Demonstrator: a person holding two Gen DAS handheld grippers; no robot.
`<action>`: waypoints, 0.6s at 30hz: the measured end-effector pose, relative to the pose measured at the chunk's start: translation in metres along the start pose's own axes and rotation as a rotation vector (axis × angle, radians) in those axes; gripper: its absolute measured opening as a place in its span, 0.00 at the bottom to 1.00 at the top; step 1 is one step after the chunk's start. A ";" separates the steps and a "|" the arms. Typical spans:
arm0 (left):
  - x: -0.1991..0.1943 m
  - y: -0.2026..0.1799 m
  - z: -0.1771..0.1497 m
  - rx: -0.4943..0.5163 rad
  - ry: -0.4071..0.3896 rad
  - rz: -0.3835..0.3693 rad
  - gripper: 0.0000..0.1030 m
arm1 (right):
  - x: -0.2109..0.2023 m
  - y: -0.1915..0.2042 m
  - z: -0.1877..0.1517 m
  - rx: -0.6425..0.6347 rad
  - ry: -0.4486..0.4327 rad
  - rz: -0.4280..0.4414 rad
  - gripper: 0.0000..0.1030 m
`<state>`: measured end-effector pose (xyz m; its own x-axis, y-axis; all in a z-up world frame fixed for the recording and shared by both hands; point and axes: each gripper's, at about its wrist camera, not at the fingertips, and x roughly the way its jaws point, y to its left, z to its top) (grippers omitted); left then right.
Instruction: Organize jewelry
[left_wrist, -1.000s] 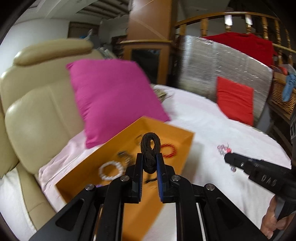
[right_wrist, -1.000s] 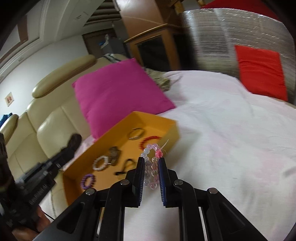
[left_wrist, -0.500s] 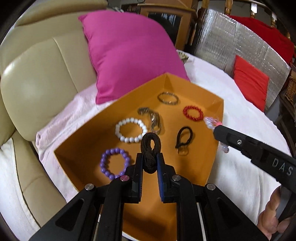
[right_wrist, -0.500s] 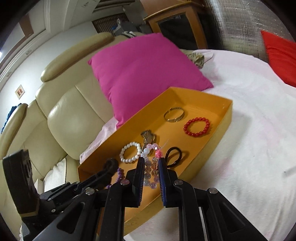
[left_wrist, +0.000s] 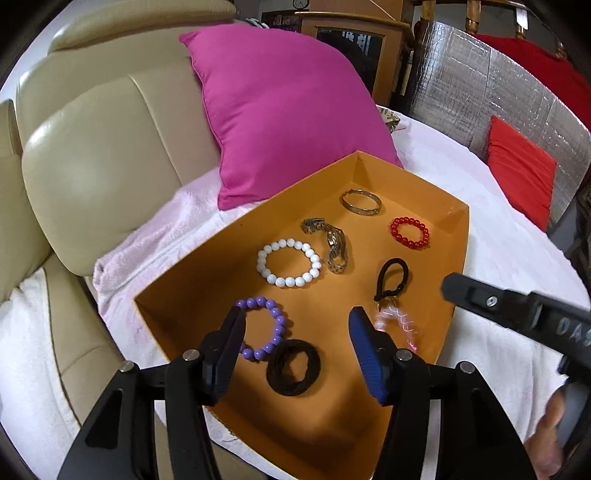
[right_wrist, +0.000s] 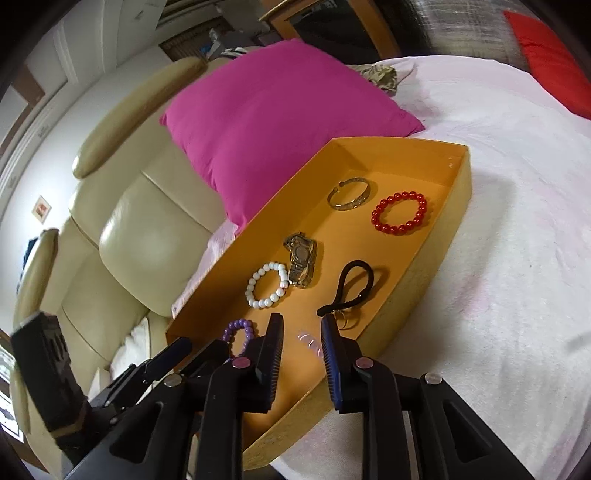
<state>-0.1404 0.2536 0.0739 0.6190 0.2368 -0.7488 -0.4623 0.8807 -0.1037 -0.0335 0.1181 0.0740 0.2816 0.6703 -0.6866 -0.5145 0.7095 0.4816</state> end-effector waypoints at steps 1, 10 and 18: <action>-0.003 0.000 0.000 0.000 -0.008 -0.002 0.58 | -0.003 0.001 0.001 -0.004 -0.005 -0.002 0.25; -0.051 -0.003 0.005 0.113 -0.130 0.099 0.59 | -0.032 0.009 -0.009 -0.061 -0.038 -0.068 0.25; -0.129 0.000 0.012 0.107 -0.251 0.207 0.84 | -0.092 0.056 -0.015 -0.192 -0.081 -0.167 0.63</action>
<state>-0.2132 0.2279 0.1782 0.6621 0.4971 -0.5607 -0.5336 0.8382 0.1130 -0.1002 0.0931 0.1557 0.4354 0.5683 -0.6982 -0.5976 0.7625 0.2480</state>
